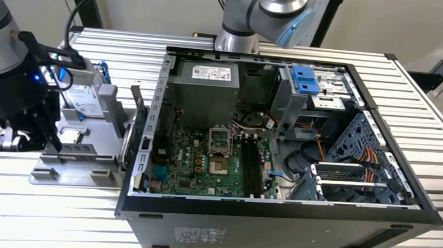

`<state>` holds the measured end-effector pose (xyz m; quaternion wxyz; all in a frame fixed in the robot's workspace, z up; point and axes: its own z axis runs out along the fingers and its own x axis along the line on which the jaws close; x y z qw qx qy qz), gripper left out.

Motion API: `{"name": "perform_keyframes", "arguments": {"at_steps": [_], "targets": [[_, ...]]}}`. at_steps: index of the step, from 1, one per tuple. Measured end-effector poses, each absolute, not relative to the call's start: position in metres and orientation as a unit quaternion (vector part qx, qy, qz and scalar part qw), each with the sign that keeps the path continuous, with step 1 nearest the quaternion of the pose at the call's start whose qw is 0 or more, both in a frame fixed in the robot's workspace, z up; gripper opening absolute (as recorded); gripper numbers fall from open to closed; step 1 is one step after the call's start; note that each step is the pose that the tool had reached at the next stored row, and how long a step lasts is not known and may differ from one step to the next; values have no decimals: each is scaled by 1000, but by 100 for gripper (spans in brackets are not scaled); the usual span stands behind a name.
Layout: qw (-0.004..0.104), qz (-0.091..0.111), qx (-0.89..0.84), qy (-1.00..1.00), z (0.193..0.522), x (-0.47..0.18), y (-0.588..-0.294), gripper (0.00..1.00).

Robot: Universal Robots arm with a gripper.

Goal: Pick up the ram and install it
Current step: 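Pick up the ram and move it above insertion slot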

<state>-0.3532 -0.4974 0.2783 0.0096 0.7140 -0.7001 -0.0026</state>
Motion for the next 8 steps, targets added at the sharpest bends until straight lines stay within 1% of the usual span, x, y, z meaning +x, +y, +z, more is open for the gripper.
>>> {"name": "perform_keyframes", "arguments": {"at_steps": [8], "targets": [[10,-3,714,-700,282,-353,-497,0]]}}
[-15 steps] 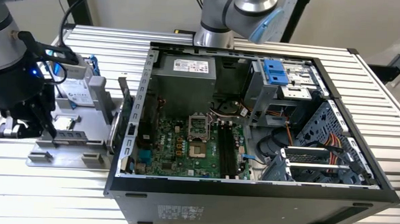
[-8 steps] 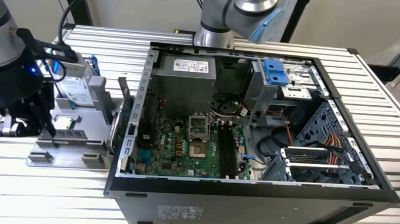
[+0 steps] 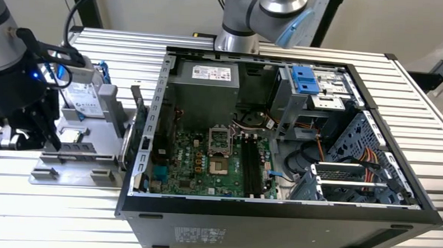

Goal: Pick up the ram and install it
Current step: 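Pick up the ram and move it above insertion slot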

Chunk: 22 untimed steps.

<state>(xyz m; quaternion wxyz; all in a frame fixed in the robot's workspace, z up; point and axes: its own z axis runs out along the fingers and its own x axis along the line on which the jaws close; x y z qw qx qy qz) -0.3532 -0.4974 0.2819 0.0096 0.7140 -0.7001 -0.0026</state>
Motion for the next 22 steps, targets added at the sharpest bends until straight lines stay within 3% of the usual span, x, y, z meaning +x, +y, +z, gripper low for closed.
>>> {"name": "perform_keyframes", "arguments": {"at_steps": [22], "targets": [[10,-3,714,-700,289,-353,-497,0]]}}
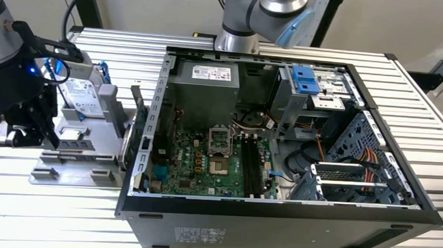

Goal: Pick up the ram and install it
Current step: 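Pick up the ram and move it above insertion slot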

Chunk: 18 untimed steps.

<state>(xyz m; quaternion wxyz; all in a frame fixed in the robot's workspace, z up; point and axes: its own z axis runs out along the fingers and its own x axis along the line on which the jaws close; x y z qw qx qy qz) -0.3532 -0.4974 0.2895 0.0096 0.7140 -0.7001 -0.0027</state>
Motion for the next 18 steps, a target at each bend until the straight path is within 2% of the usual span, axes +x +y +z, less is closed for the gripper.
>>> {"name": "perform_keyframes", "arguments": {"at_steps": [18], "targets": [[10,-3,714,-700,298,-353,-497,0]]}}
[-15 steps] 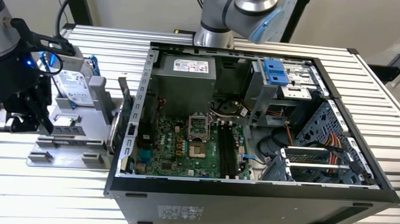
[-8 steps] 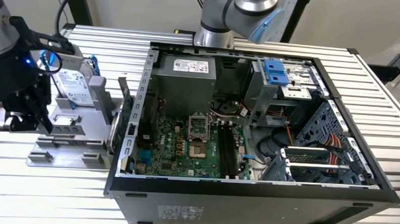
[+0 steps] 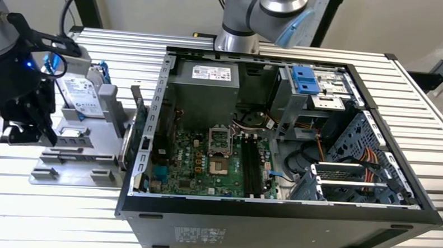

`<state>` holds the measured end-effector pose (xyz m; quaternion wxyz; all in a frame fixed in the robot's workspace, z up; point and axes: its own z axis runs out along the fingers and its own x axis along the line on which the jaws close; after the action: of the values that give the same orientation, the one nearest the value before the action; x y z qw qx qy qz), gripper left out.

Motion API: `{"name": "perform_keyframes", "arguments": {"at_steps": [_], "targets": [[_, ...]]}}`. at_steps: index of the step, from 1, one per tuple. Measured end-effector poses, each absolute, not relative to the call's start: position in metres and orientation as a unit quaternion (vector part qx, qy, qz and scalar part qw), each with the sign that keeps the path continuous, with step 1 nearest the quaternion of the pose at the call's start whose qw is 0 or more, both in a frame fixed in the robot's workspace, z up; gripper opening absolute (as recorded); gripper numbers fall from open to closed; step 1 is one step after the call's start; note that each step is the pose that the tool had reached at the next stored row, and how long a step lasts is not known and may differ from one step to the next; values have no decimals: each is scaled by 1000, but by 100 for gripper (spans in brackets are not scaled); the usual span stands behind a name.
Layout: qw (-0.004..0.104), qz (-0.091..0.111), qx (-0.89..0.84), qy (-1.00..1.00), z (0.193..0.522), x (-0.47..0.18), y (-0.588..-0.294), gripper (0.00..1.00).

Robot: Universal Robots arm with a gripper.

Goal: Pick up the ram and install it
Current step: 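Pick up the ram and move it above insertion slot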

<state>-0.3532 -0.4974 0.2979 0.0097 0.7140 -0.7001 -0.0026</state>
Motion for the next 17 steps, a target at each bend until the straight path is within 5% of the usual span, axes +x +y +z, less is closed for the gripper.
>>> {"name": "perform_keyframes", "arguments": {"at_steps": [17], "targets": [[10,-3,714,-700,307,-353,-497,0]]}}
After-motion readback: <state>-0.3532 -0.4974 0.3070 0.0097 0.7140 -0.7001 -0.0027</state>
